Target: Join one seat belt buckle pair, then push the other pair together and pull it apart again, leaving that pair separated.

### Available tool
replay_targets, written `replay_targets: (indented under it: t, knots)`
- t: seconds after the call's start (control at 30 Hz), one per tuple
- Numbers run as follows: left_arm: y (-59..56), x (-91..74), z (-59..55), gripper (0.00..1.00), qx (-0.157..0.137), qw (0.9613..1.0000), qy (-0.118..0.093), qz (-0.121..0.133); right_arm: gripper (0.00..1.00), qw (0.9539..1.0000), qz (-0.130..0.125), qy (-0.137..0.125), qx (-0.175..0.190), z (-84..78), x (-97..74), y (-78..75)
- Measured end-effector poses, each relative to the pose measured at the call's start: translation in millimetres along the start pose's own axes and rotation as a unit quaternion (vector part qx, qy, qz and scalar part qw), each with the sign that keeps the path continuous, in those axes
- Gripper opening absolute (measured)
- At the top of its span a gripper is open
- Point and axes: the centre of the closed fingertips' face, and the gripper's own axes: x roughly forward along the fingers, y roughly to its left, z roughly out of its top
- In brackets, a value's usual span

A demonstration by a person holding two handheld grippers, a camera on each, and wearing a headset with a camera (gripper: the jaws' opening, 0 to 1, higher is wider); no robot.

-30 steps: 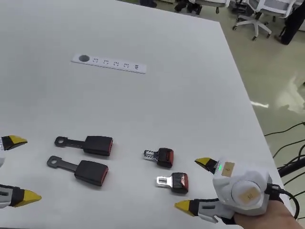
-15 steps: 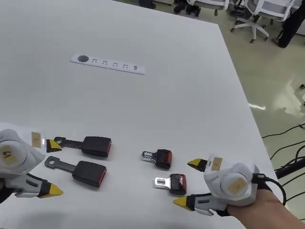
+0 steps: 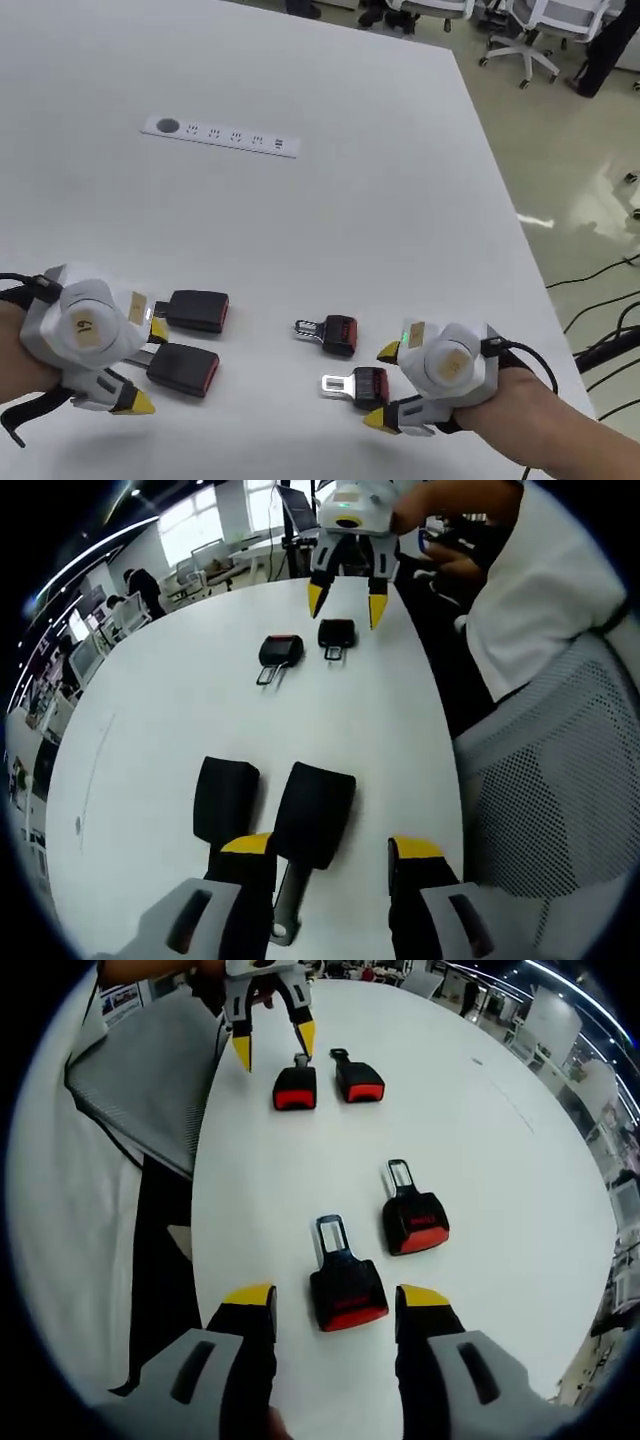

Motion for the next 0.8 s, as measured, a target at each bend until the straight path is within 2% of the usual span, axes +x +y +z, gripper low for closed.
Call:
replay_targets:
  t: [0.17,0.5,0.7,0.8]
  knots:
    - [6.8,6.1,6.3,0.45,0.006,1.0,-0.001,-0.006,0.43,0.9999,0.016,0.002,0.003,-3.3,5.9,-1.5]
    - [12.0,18.0,8.0,0.43,0.017,0.9992,0.019,-0.03,0.41,0.9995,0.029,0.013,0.002,-8.3,12.6,-3.6]
    - [12.0,27.5,-1.8,0.42,0.007,0.9986,0.027,-0.044,0.38,0.9991,0.037,0.02,-0.002,-13.2,19.7,-3.5]
    - [11.6,26.7,0.0,0.4,0.006,0.9989,0.017,-0.044,0.37,0.9989,0.041,0.022,-0.004,-10.1,16.3,-0.6]
